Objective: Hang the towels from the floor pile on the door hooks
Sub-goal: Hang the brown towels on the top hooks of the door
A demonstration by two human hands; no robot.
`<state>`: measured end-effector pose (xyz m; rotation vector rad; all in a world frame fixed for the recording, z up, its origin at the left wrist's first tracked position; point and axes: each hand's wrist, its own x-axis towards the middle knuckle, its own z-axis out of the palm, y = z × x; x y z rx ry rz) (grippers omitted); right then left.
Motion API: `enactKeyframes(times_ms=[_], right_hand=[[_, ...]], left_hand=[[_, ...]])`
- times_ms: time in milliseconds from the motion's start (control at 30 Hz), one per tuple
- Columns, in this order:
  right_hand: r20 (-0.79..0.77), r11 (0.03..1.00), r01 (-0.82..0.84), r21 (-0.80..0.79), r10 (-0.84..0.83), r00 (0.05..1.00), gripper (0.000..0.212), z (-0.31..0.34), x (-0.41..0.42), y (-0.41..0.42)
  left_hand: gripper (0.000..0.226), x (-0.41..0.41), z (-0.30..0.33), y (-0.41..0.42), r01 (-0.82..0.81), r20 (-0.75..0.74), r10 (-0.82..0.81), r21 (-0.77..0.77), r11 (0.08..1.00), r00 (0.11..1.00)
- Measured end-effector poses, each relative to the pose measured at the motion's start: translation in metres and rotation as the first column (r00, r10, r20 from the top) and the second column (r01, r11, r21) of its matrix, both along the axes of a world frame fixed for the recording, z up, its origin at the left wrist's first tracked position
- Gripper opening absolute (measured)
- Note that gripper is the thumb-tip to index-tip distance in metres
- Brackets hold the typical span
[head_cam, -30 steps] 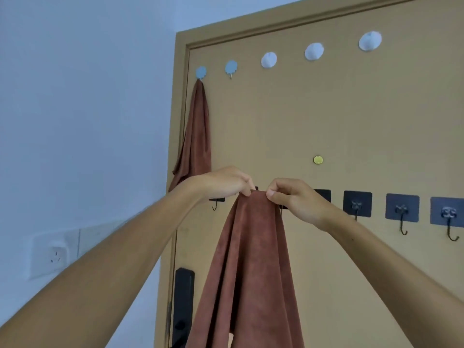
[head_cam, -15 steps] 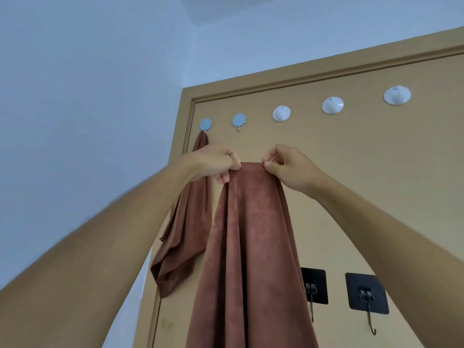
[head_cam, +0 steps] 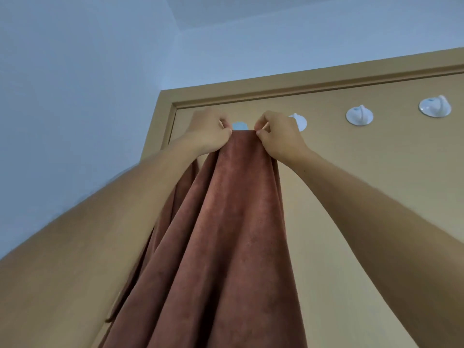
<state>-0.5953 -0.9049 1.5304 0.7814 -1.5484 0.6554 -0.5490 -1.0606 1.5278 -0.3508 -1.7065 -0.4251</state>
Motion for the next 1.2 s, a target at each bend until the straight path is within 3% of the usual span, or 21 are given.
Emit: enactKeyframes(times_ms=[167, 467, 800, 967, 1067, 1200], right_hand=[[-0.084, 0.986, 0.167, 0.003, -0.166, 0.983, 0.01, 0.026, -0.036, -0.02], [-0.214, 0.922, 0.387, 0.032, -0.372, 0.903, 0.015, 0.037, -0.059, -0.029], [-0.124, 0.964, 0.26, 0.046, -0.253, 0.96, 0.03, -0.029, -0.053, -0.028], [0.034, 0.983, 0.148, 0.107, -0.152, 0.988, 0.048, -0.059, -0.044, -0.03], [0.07, 0.977, 0.154, 0.148, -0.166, 0.984, 0.054, -0.086, -0.038, -0.033], [0.115, 0.988, 0.077, 0.135, -0.093, 0.989, 0.057, -0.123, -0.032, -0.04]], left_hand=[[0.019, -0.051, 0.026, -0.012, 0.003, -0.12, 0.0, 0.024, 1.0, 0.993], [0.016, -0.095, 0.043, -0.019, 0.058, -0.11, -0.048, 0.084, 0.995, 0.993], [0.017, -0.078, -0.017, -0.012, 0.09, -0.053, -0.087, 0.046, 0.995, 0.995], [0.034, -0.06, -0.053, -0.006, 0.189, 0.062, -0.193, 0.057, 0.98, 0.979], [0.04, -0.056, -0.077, -0.003, 0.278, 0.112, -0.29, 0.108, 0.954, 0.951], [0.046, -0.053, -0.113, -0.003, 0.29, 0.144, -0.304, 0.109, 0.951, 0.942]])
